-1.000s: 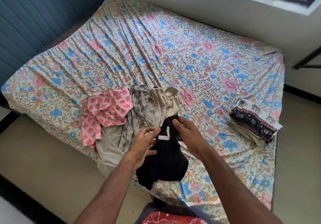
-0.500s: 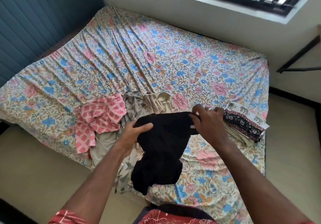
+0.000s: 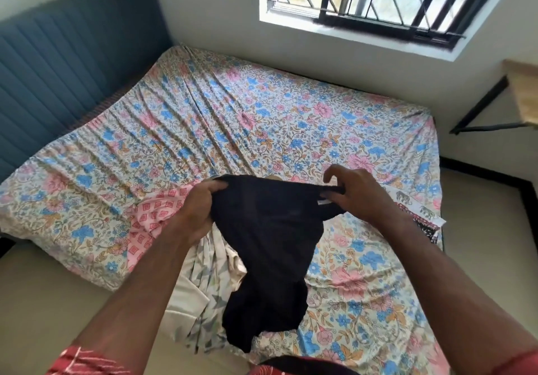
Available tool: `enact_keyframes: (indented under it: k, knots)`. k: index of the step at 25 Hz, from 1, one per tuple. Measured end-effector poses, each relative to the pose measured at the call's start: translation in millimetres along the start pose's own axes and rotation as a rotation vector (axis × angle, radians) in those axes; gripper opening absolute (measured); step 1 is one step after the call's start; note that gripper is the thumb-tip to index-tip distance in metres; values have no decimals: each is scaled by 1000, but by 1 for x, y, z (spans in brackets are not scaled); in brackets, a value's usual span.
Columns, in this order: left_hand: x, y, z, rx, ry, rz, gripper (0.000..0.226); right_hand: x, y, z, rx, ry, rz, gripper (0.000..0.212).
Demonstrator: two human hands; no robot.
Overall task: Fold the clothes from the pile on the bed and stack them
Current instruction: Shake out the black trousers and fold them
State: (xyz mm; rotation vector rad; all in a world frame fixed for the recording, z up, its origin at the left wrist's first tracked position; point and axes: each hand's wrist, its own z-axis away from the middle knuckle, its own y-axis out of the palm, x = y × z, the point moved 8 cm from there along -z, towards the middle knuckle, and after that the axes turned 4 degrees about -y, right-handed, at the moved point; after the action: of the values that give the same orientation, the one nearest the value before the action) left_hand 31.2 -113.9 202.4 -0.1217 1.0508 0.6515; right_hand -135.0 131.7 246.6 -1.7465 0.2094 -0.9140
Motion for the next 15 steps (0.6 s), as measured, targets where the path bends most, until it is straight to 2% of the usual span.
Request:
enact_keyframes:
  k: [2,4,6,8,9,12,13,15]
  knots:
    - [-7,6,-2,23,-6,-50,24,-5,-7,-2,-6,83,-130,16]
    - [-8,4,-16,-17,67,-191,13,3,-11,2,3,175,-526,22]
    - [10,-1,-27,-163,95,-461,34,18,-6,7,50,279,-796,24]
    - [53,2,-25,-310,30,-552,42,22,12,10,54,432,-798,21]
    - [81,13,-20,-308,-47,-471,35,21,23,13,32,526,-774,18]
    - [162,72,-8,-19,-314,-77,37,23,44,26,-100,719,-901,16]
    - [177,91,-5,68,-322,-43,33,26,48,29,-136,751,-980,19]
    - [192,106,-7,97,-248,-101,21,26,45,36,-192,780,-1079,27]
